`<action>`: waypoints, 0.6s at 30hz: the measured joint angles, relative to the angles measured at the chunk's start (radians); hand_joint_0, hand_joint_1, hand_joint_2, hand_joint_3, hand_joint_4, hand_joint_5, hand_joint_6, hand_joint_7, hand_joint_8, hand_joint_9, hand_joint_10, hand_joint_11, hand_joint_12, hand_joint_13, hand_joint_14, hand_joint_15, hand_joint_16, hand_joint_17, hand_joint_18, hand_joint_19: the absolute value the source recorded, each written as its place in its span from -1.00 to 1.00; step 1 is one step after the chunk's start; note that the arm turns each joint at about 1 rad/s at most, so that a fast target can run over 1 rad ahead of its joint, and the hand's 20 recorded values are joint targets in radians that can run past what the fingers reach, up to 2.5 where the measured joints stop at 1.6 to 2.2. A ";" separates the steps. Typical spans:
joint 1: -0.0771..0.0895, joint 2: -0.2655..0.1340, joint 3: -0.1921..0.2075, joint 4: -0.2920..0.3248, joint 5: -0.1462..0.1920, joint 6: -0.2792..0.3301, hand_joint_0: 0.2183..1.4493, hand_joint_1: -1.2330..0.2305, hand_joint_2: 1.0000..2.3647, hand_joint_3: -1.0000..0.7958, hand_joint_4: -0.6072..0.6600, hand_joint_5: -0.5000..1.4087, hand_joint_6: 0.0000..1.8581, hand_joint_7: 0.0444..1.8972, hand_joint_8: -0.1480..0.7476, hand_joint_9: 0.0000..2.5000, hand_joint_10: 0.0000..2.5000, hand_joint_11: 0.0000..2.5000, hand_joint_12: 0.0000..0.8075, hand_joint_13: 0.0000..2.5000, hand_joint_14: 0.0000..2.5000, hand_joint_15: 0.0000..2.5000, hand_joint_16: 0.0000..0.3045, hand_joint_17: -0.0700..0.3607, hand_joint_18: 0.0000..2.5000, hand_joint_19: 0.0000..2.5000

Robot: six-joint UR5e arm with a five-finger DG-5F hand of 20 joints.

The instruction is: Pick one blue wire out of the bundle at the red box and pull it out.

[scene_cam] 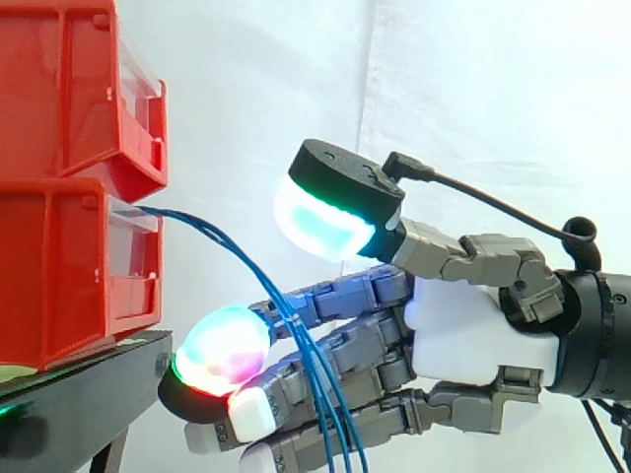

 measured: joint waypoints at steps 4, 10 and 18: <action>0.001 0.000 0.000 -0.005 -0.012 0.002 -0.48 -0.05 -0.98 -0.30 0.50 -0.61 -0.46 0.18 0.16 -0.35 -0.99 -0.72 0.09 -0.67 -1.00 -0.92 -0.58 -0.01 -0.68 -0.77; -0.005 0.000 -0.006 -0.030 -0.029 0.006 -0.47 -0.06 -0.98 -0.29 0.50 -0.61 -0.46 0.19 0.16 -0.35 -0.99 -0.71 0.09 -0.67 -1.00 -0.91 -0.58 -0.01 -0.67 -0.77; -0.027 0.000 -0.013 -0.065 -0.059 0.041 -0.45 -0.10 -0.98 -0.23 0.43 -0.60 -0.46 0.32 0.16 -0.35 -0.99 -0.70 0.09 -0.66 -1.00 -0.91 -0.59 -0.02 -0.66 -0.77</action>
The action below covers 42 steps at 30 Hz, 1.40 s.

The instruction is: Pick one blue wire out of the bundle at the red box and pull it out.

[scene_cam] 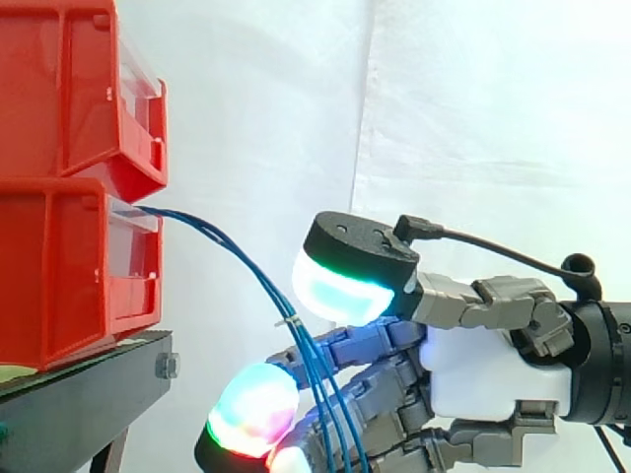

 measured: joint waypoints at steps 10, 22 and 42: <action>-0.009 0.000 0.000 0.002 -0.017 0.003 -0.44 -0.14 -0.97 -0.14 0.40 -0.63 -0.31 0.20 0.17 -0.35 -0.99 -0.68 0.08 -0.65 -1.00 -0.90 -0.59 -0.02 -0.66 -0.76; -0.008 0.003 0.004 0.003 -0.023 0.000 -0.43 -0.18 -0.97 -0.06 0.37 -0.67 -0.12 0.02 0.17 -0.34 -0.99 -0.64 0.09 -0.64 -1.00 -0.90 -0.59 -0.02 -0.63 -0.75; -0.013 0.003 0.036 -0.003 -0.048 -0.002 -0.43 -0.24 -0.97 -0.07 0.45 -0.69 -0.06 0.01 0.19 -0.34 -0.99 -0.60 0.10 -0.63 -1.00 -0.88 -0.58 -0.01 -0.60 -0.74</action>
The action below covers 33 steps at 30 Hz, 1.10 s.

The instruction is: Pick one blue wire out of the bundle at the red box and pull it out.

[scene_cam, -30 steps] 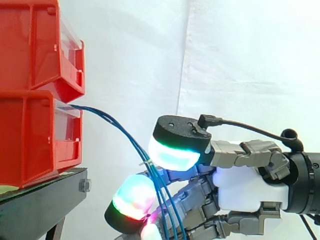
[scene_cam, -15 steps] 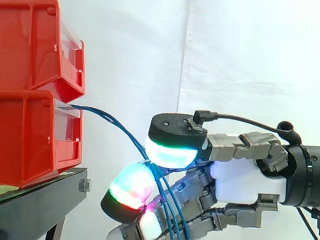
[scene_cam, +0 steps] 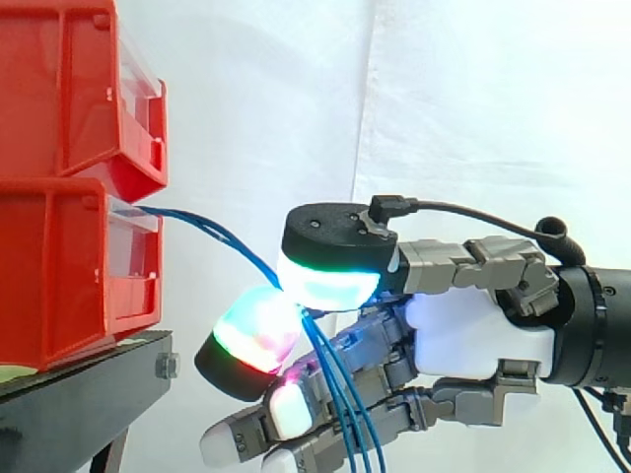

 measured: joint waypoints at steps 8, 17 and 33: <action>-0.005 0.000 -0.001 -0.002 -0.005 -0.005 -0.54 -0.18 -0.99 -0.30 0.45 -0.69 -0.10 -0.02 0.22 -0.34 -0.99 -0.59 0.16 -0.62 -1.00 -0.87 -0.55 0.03 -0.59 -0.74; -0.017 0.000 -0.043 0.017 0.000 -0.051 -0.54 -0.16 -0.99 -0.31 0.45 -0.69 -0.10 -0.01 0.23 -0.34 -0.99 -0.59 0.16 -0.62 -1.00 -0.87 -0.55 0.04 -0.59 -0.74; -0.023 0.000 -0.031 0.020 0.002 -0.053 -0.54 -0.15 -0.99 -0.30 0.44 -0.69 -0.10 -0.01 0.22 -0.34 -0.99 -0.58 0.16 -0.61 -1.00 -0.87 -0.55 0.04 -0.59 -0.73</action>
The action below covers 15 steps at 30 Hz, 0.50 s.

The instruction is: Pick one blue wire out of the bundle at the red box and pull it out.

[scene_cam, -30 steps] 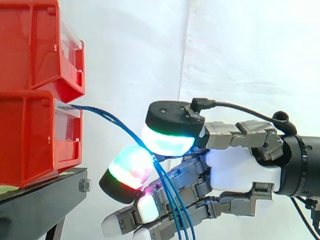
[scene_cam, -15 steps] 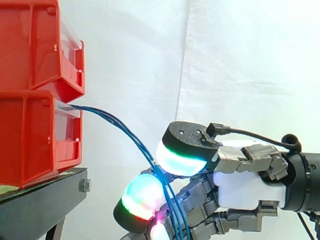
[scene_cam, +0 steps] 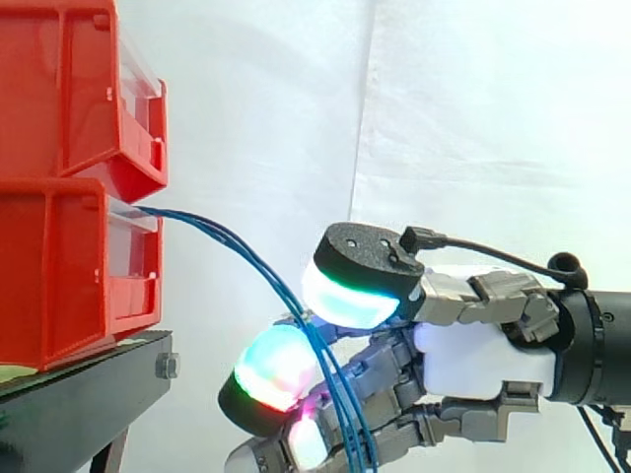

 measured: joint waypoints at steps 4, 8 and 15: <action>-0.001 0.000 0.004 -0.001 0.000 -0.001 -0.53 -0.15 -0.98 -0.29 0.45 -0.69 -0.10 0.00 0.22 -0.34 -0.99 -0.58 0.16 -0.61 -1.00 -0.86 -0.56 0.03 -0.59 -0.73; -0.002 0.000 0.005 -0.001 0.000 -0.003 -0.52 -0.14 -0.98 -0.28 0.43 -0.69 -0.10 0.00 0.21 -0.34 -0.99 -0.58 0.16 -0.61 -1.00 -0.87 -0.56 0.03 -0.59 -0.73; -0.007 0.000 0.006 -0.002 -0.002 -0.004 -0.52 -0.11 -0.98 -0.28 0.43 -0.69 -0.10 -0.01 0.21 -0.34 -0.99 -0.59 0.16 -0.61 -1.00 -0.86 -0.56 0.03 -0.59 -0.72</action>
